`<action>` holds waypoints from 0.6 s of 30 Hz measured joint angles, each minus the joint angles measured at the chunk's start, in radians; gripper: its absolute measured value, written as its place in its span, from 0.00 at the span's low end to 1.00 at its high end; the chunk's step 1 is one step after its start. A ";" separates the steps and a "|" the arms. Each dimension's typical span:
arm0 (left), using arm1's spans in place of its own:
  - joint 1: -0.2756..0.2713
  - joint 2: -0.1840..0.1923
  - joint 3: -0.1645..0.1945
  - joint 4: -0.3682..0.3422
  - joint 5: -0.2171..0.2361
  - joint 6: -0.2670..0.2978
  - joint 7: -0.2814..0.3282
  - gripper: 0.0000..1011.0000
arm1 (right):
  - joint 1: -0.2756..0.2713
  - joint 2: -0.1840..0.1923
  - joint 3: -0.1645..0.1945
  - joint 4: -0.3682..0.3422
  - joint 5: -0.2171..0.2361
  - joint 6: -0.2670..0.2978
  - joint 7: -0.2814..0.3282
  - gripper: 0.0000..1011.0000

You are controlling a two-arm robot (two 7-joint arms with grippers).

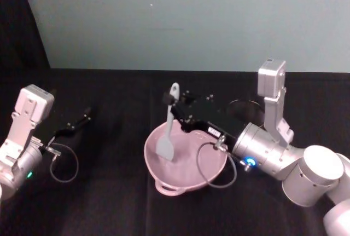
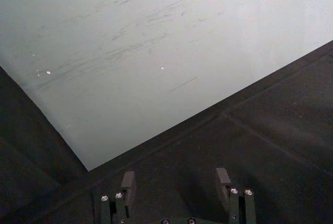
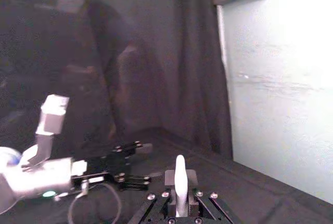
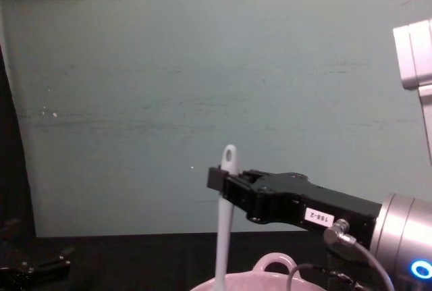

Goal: Use the one hand to pick up the spoon and stir the clear water in the bowl.

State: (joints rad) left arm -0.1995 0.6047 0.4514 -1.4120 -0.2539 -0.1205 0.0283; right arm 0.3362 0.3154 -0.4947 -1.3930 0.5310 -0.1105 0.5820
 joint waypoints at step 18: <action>0.000 0.000 0.000 0.000 0.000 0.000 0.000 0.99 | -0.024 0.041 0.089 0.015 -0.007 -0.021 -0.069 0.12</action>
State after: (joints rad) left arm -0.1995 0.6047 0.4515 -1.4120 -0.2539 -0.1205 0.0283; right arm 0.3121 0.3564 -0.4061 -1.3781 0.5245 -0.1315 0.5130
